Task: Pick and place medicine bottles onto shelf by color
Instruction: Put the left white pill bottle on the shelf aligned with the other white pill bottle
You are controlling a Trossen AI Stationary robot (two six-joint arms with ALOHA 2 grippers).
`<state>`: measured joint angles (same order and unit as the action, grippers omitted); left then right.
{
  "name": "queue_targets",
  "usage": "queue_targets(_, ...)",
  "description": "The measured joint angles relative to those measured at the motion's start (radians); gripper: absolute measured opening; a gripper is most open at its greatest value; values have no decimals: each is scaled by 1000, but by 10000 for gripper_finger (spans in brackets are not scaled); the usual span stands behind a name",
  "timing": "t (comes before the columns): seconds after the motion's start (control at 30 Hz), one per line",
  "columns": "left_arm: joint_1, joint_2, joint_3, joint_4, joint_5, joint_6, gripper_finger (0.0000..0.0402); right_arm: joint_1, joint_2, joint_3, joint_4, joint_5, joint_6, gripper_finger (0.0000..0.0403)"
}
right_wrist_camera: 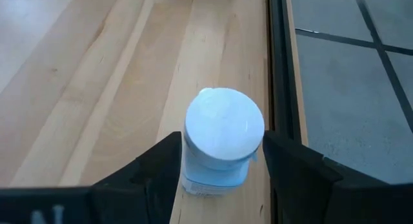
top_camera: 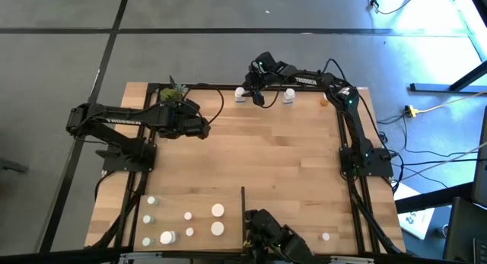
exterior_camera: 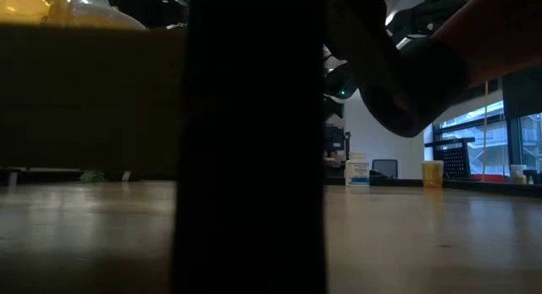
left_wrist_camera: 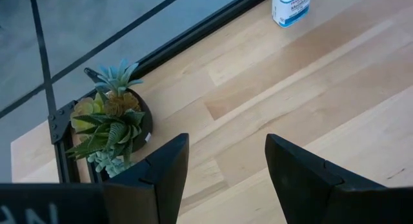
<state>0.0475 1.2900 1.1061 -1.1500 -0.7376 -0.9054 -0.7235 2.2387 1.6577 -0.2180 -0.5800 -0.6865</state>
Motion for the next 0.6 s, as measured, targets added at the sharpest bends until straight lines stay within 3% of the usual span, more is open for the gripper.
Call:
queue_targets(0.33, 0, 0, 0, 0, 0, 0, 198, 0, 0, 0, 0, -1, -3, 175)
queue_targets(0.6, 0, 0, 0, 0, 0, 0, 198, 0, 0, 0, 0, -1, -1, 169)
